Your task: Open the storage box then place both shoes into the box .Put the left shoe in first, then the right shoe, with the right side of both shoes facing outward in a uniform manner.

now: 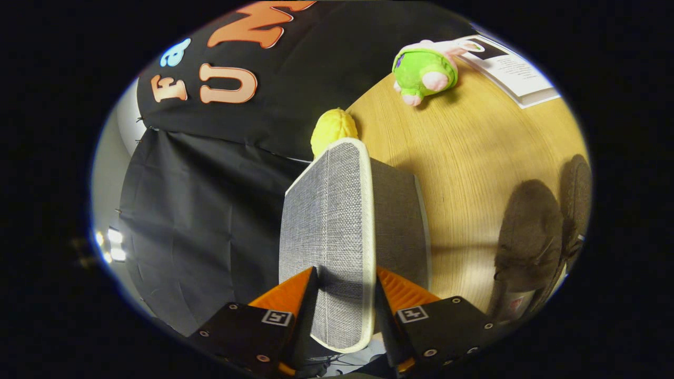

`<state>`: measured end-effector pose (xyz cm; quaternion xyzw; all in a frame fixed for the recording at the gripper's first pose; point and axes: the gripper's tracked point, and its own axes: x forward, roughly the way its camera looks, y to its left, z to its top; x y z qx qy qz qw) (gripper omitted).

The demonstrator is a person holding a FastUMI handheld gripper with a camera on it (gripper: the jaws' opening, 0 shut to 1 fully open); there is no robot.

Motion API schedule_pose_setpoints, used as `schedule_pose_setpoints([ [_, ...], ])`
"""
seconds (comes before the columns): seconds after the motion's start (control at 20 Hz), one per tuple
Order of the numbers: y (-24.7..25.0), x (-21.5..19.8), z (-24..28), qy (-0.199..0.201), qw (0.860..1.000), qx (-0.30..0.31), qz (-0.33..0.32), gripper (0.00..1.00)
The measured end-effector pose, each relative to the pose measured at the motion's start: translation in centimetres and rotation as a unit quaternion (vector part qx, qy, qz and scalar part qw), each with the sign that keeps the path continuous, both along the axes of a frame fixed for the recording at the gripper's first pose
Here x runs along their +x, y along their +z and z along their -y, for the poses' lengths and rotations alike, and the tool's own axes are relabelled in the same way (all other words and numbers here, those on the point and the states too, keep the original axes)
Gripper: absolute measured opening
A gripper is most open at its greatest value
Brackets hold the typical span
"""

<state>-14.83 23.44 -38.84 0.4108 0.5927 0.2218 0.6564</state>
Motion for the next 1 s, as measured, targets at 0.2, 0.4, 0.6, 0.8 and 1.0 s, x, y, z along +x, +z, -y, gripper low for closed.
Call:
schedule_pose_setpoints([
  [0.2, 1.3, 0.1, 0.0, 0.004, 1.0, -0.004, 0.01, 0.24],
  [0.4, 3.3, 0.5, -0.8, 0.017, 0.999, 0.0, 0.036, 0.12],
  [0.6, 5.9, 1.5, -1.5, 0.018, 0.999, 0.014, 0.046, 0.05],
  [0.8, 9.7, 3.2, -3.8, 0.026, 0.996, 0.03, 0.078, 0.04],
  [1.0, 14.3, 4.7, -8.8, 0.041, 0.991, 0.062, 0.108, 0.05],
])
